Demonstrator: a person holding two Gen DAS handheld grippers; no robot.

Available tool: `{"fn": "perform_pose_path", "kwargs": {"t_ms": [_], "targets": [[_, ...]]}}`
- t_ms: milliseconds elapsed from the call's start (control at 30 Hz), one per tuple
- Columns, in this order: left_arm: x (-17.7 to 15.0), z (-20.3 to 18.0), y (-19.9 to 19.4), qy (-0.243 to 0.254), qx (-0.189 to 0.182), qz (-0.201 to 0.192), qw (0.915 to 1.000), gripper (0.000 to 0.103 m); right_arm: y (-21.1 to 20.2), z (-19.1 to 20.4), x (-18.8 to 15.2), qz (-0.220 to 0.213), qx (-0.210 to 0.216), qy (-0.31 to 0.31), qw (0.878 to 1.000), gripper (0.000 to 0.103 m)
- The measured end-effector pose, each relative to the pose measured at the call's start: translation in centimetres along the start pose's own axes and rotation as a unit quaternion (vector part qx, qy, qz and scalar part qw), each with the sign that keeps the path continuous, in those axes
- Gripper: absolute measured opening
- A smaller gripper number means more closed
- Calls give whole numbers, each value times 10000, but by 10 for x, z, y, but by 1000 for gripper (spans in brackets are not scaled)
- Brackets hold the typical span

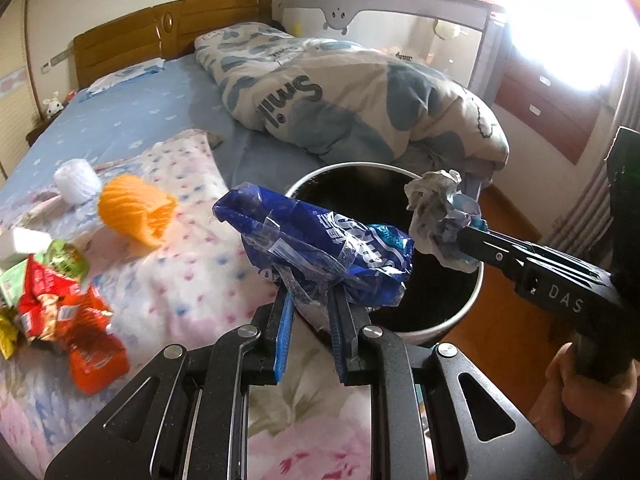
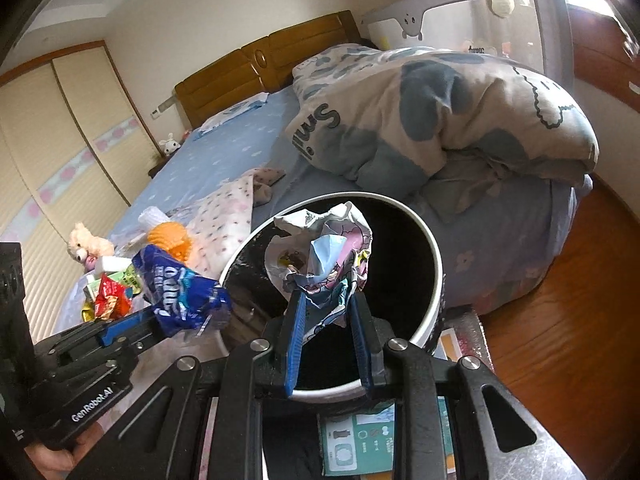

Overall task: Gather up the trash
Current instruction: 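Open the right tool over the bin while the left tool drops the blue wrapper in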

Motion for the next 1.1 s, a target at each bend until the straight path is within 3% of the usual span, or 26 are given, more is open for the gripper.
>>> {"fn": "perform_pose_path", "kwargs": {"t_ms": [333,433,500,633,700,767,1100], "targets": [[8,-10,30,37,-146,277,9995,19,11,-7,6,117,-178,24,9998,27],[7,-8,33,8,-166,334,9993,36,15,-10,8,166,-231,61,9996,35],[5,-5,30,-24,-161,314,9994,54,15,-11,8,169,-226,102,9995,45],[-2,6,21,-158,-164,263,9994,63,11,-10,9,89,-248,141,9996,51],[-6,13,17,-271,-103,205,9994,74,6,-8,8,28,-222,168,9996,61],[-9,18,16,-398,-78,205,9990,74,4,-3,7,-40,-197,163,9997,68],[-5,8,25,-377,-2,191,9991,74,-19,2,4,-447,-244,206,9985,72]]}}
Point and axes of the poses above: each gripper's, at about its wrist camera, not at the fingertips, and y roughly the way its jaws point, z to its left, x to its top, the point moved 2 cm from there along y, roughly the way its jaws point, and after that the axes turned 6 degrees about x, right-handed, at the moved point
